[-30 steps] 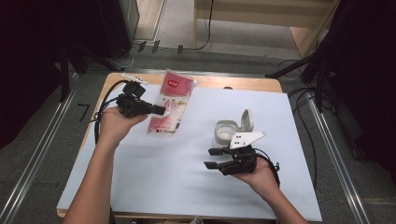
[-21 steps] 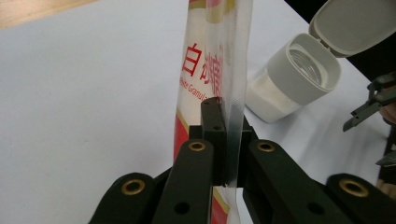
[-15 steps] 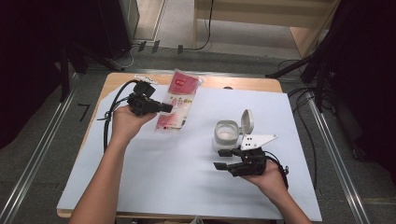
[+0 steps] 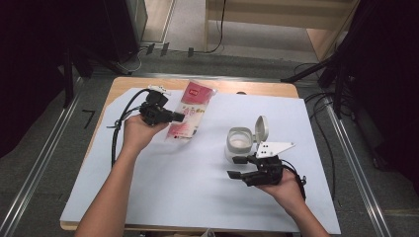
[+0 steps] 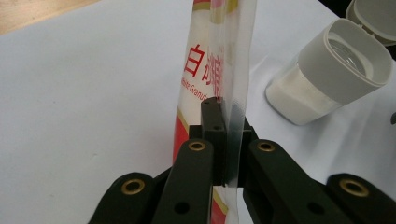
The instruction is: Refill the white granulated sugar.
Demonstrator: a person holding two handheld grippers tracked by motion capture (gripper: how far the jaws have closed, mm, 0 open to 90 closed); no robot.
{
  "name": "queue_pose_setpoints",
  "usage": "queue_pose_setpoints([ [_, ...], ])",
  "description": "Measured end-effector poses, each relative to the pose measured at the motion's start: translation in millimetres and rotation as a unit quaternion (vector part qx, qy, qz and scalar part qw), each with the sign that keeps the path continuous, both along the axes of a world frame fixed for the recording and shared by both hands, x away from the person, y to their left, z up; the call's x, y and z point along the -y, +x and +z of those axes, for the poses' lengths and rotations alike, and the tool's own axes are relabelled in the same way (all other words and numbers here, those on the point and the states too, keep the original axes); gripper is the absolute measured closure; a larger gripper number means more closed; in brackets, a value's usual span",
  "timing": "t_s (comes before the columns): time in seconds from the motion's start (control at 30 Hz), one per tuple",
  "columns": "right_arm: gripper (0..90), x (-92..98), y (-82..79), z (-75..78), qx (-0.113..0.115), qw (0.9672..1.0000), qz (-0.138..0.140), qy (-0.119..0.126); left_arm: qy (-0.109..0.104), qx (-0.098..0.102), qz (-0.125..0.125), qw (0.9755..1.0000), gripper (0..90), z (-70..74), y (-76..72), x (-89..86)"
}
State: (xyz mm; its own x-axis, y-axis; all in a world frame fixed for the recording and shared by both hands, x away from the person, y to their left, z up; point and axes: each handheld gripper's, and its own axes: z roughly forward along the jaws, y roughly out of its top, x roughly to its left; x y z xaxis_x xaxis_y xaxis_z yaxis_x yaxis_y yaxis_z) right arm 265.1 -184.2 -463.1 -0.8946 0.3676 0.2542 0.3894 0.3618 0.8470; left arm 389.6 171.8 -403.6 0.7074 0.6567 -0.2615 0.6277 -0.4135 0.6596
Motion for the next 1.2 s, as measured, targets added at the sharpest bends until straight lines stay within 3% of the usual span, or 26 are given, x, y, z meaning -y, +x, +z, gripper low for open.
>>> queue_pose_setpoints([
  [0.2, 45.0, 0.2, -0.1, 0.4, 0.001, 1.0, -0.001, -0.002, 0.001, -0.003, -0.008, 1.0, 90.0, -0.5, -3.8, -1.1],
  [0.43, 45.7, 2.8, -0.3, 2.5, 0.008, 0.9999, -0.006, 0.001, 0.023, 0.007, -0.019, 0.9995, 90.0, -0.2, -10.3, -6.4],
  [0.5, 45.9, 3.3, -0.2, 3.0, 0.009, 0.9999, -0.008, 0.003, 0.023, 0.007, -0.027, 0.9994, 90.0, -1.4, -11.5, -10.7],
  [1.1, 45.9, 7.2, 0.7, 5.4, 0.014, 0.9998, -0.013, 0.004, 0.003, 0.01, -0.019, 0.9998, 90.0, -13.7, -24.6, -31.1],
  [1.2, 45.8, 7.2, -0.2, 5.4, 0.013, 0.9998, -0.014, 0.003, 0.008, 0.011, -0.022, 0.9997, 89.7, -15.3, -26.8, -33.7],
])
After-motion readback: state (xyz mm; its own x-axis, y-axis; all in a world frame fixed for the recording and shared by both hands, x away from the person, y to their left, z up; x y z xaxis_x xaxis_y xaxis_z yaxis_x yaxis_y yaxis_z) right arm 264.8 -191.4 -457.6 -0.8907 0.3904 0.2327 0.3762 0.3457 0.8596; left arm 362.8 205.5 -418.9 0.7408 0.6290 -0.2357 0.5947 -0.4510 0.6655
